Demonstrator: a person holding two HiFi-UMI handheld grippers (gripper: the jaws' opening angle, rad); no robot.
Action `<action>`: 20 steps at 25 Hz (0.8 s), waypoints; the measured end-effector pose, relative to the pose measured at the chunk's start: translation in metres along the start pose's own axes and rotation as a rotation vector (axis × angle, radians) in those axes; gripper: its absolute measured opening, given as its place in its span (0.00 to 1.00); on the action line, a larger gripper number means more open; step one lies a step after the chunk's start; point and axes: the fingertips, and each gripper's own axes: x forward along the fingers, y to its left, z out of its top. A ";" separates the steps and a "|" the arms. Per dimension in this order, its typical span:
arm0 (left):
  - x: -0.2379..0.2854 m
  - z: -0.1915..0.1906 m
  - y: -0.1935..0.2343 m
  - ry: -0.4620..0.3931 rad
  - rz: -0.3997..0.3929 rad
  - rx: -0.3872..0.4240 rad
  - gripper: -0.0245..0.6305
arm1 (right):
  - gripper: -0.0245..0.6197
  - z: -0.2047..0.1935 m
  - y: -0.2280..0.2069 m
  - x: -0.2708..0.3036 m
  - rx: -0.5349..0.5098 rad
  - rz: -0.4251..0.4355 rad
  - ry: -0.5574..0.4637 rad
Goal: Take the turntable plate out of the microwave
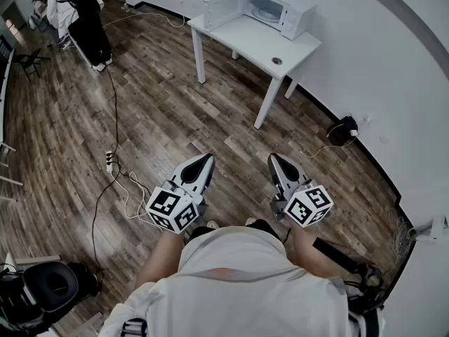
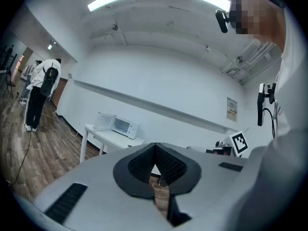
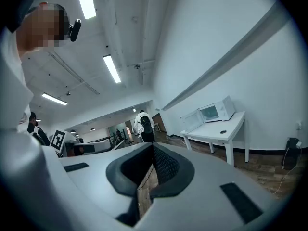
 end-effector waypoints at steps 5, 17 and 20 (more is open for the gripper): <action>-0.004 0.005 0.015 -0.013 -0.020 -0.009 0.05 | 0.04 -0.004 0.007 0.011 0.000 -0.011 -0.008; 0.043 0.002 0.056 0.025 -0.036 -0.040 0.05 | 0.04 -0.003 -0.029 0.065 0.030 -0.021 0.014; 0.061 0.005 0.068 0.024 -0.030 -0.034 0.05 | 0.04 -0.001 -0.044 0.082 0.037 -0.011 0.016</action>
